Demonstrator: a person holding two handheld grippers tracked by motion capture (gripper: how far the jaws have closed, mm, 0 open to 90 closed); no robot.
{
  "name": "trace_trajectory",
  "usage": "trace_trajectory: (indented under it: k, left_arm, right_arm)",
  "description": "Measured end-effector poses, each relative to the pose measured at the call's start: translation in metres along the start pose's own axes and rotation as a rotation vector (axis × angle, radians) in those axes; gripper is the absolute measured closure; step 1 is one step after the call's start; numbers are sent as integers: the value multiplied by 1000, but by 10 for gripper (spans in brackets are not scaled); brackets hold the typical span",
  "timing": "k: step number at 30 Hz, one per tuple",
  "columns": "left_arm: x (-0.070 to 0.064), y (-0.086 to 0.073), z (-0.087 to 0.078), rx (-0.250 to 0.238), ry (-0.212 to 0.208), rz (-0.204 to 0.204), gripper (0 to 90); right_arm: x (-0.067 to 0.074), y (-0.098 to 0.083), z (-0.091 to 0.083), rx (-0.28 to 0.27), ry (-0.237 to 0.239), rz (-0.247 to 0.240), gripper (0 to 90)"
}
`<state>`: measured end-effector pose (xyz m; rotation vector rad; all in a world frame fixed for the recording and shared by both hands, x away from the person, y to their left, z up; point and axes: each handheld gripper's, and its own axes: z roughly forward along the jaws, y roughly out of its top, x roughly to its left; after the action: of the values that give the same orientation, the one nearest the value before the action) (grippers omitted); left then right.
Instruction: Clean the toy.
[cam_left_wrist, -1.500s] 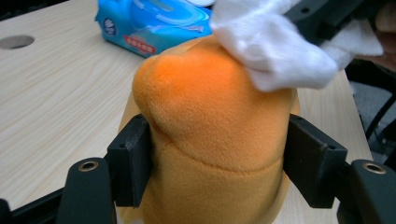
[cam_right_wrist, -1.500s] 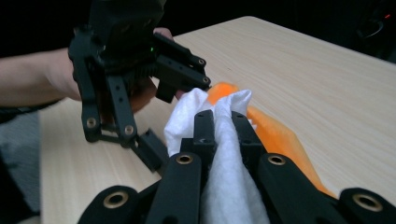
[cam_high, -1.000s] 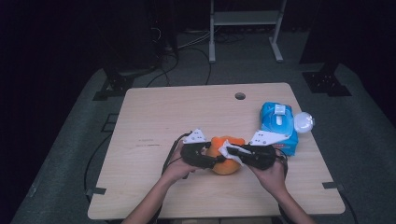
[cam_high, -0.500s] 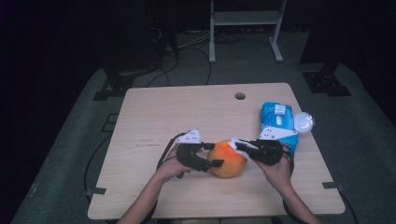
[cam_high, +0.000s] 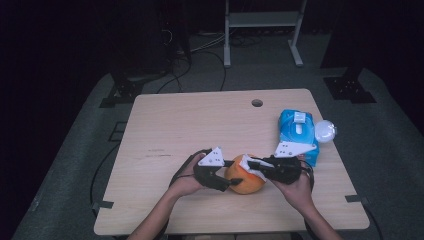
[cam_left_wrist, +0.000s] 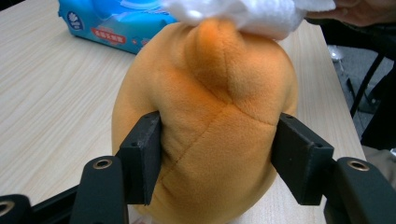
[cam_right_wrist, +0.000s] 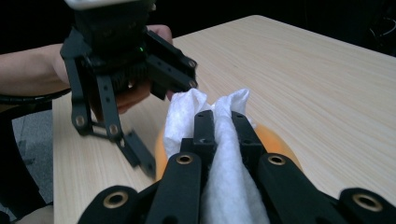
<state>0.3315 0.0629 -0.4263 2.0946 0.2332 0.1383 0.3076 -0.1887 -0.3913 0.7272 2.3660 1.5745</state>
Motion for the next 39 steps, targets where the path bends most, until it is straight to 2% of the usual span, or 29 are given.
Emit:
trace_trajectory:
  k: [4,5,7,9,11,15,18,20,23,27,28,32,34,37,39]
  left_arm:
    - [-3,-1,1,-2,-23,23,385]
    - [-5,-1,2,-3,-32,40,385]
    - [-8,0,4,3,-24,70,386]
    - [-8,2,4,3,-13,61,388]
    - [-6,1,3,-3,-16,42,389]
    - [-2,0,2,-3,-13,19,388]
    - [2,-2,1,-19,-10,-22,385]
    - [4,-3,1,-28,-11,-54,382]
    - [7,-2,0,-27,-1,-79,382]
    - [9,0,2,-31,25,-148,382]
    - [8,1,3,-27,30,-152,382]
    - [5,5,6,-21,62,-172,380]
    - [8,3,2,-23,61,-197,381]
    - [13,-1,-1,-36,57,-226,380]
    - [15,-2,-2,-44,55,-240,380]
  right_arm:
    - [-5,7,8,14,-13,23,823]
    - [-8,7,9,18,-17,29,823]
    - [-14,7,13,43,-35,46,823]
    - [-22,2,13,52,-31,77,823]
    - [-26,-3,8,44,-30,104,823]
    - [-34,-13,-6,46,-59,135,823]
    - [-39,-21,-18,49,-77,155,823]
    - [-39,-25,-24,46,-77,164,823]
    - [-35,-25,-28,38,-75,160,823]
    - [-26,-15,-23,6,-27,137,823]
    - [-21,-10,-19,0,-1,126,823]
    - [-8,5,-3,-7,32,61,823]
    - [-5,10,2,8,6,37,823]
    - [-14,8,1,17,-35,43,823]
    - [-24,1,-4,25,-66,78,823]
